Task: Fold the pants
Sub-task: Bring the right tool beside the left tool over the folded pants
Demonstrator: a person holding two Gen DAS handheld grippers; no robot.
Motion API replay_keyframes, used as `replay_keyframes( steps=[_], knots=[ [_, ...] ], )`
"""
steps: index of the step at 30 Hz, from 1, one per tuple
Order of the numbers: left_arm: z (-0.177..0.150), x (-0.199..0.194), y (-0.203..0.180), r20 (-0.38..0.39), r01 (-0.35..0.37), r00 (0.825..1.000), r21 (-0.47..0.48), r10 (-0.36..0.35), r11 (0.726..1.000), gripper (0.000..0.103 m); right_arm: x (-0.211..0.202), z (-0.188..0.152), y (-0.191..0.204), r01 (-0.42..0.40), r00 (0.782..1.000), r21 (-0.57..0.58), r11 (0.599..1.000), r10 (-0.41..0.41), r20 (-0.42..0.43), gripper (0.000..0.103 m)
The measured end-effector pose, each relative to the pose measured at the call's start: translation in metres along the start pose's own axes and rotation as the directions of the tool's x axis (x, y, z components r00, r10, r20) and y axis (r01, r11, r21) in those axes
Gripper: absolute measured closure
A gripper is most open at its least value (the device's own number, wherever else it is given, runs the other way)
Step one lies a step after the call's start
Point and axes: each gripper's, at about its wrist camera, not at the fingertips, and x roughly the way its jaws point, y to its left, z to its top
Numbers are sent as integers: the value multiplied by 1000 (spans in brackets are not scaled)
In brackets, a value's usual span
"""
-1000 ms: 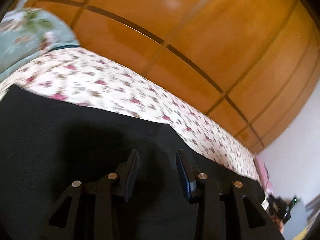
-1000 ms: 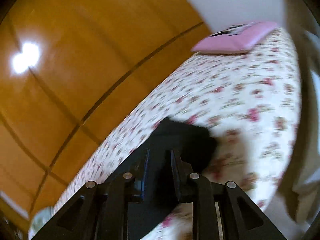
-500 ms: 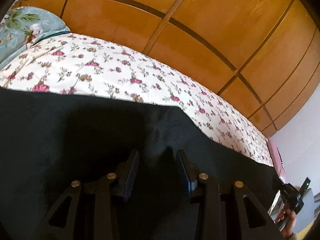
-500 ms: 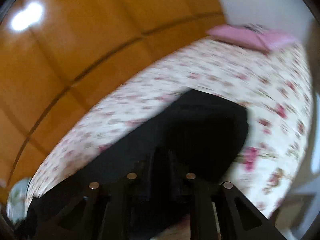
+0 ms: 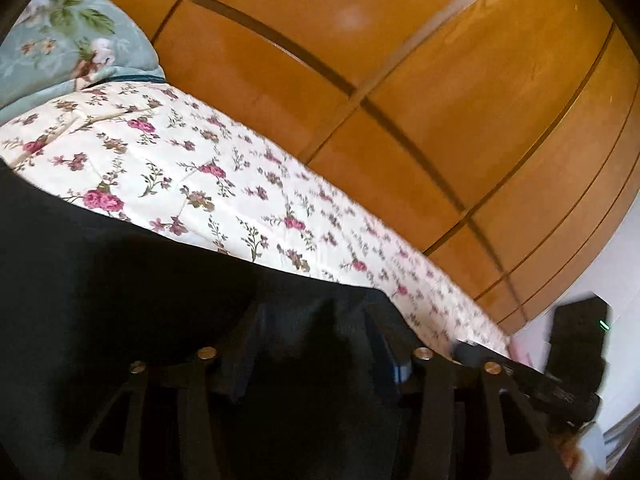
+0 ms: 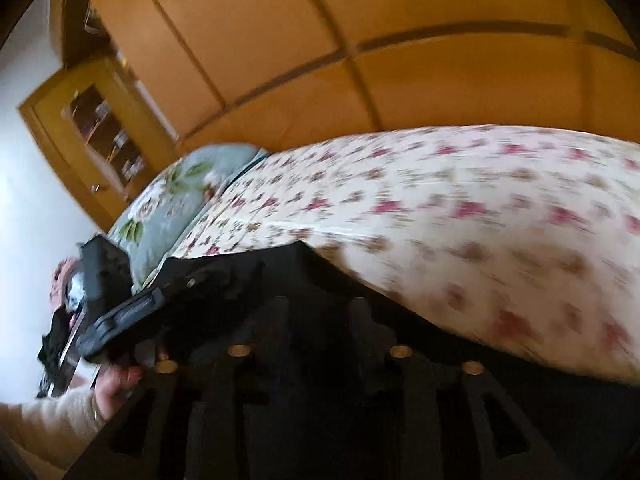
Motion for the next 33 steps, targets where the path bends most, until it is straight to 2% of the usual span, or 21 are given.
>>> replay_keyframes(
  steps=[4, 5, 7, 8, 9, 10, 13, 16, 17, 20, 22, 23, 25, 27, 29, 31, 33],
  knots=[
    [0, -2, 1, 9, 28, 1000, -3, -28, 1000, 45, 53, 22, 9, -39, 996, -1, 999, 38, -77, 59],
    [1, -2, 1, 5, 26, 1000, -3, -26, 1000, 45, 68, 24, 9, -52, 990, -11, 999, 50, -134, 59],
    [3, 0, 1, -8, 16, 1000, -7, -16, 1000, 44, 90, 21, 13, -31, 975, -45, 998, 20, -222, 60],
    [4, 2, 0, -19, 3, 1000, -8, -3, 1000, 44, 94, 20, 14, -29, 974, -60, 998, 15, -224, 64],
    [5, 4, -1, -31, -12, 999, -8, 12, 1000, 44, 97, 21, 15, -31, 976, -76, 997, 14, -217, 82],
    [7, 7, -3, -44, -38, 998, -7, 37, 999, 44, 98, 24, 16, -38, 978, -83, 996, 20, -207, 91],
    [13, 18, -3, -48, -129, 990, -5, 129, 992, 45, 104, 36, 15, -7, 987, -84, 996, -7, -158, 93],
    [15, 34, -2, -83, -190, 978, 20, 191, 982, 47, 122, 33, 9, 25, 986, -91, 996, -39, -162, 94],
    [15, 36, -3, -84, -199, 976, 29, 201, 980, 47, 123, 29, 5, 14, 989, -77, 997, -25, -148, 94],
    [15, 35, -3, -86, -196, 976, 32, 198, 980, 47, 117, 32, -9, -52, 991, 9, 999, 52, -123, 94],
    [18, 30, -3, -92, -171, 981, 16, 171, 985, 47, 105, 33, -15, -84, 992, 55, 995, 88, -90, 92],
    [19, 27, -4, -91, -169, 981, 11, 169, 986, 47, 92, 32, -16, -88, 995, 72, 994, 92, -50, 87],
    [21, 19, -10, -80, -173, 982, 13, 173, 985, 46, 59, 29, -16, -4, 999, 63, 998, 1, 55, 75],
    [21, 13, -23, -82, -141, 986, 28, 143, 990, 47, 36, 26, -19, 47, 995, 45, 998, -51, 89, 75],
    [18, 15, -41, -123, -73, 989, 67, 81, 995, 47, 10, 15, -23, 99, 989, 17, 995, -101, 104, 77],
    [10, 23, -64, -180, -11, 983, 149, 38, 989, 48, -6, 2, -26, 105, 991, -2, 994, -104, 88, 82],
    [-2, 38, -85, -223, 1, 973, 264, 60, 965, 49, -13, -12, -31, 116, 992, -18, 993, -115, 50, 82]
  ],
)
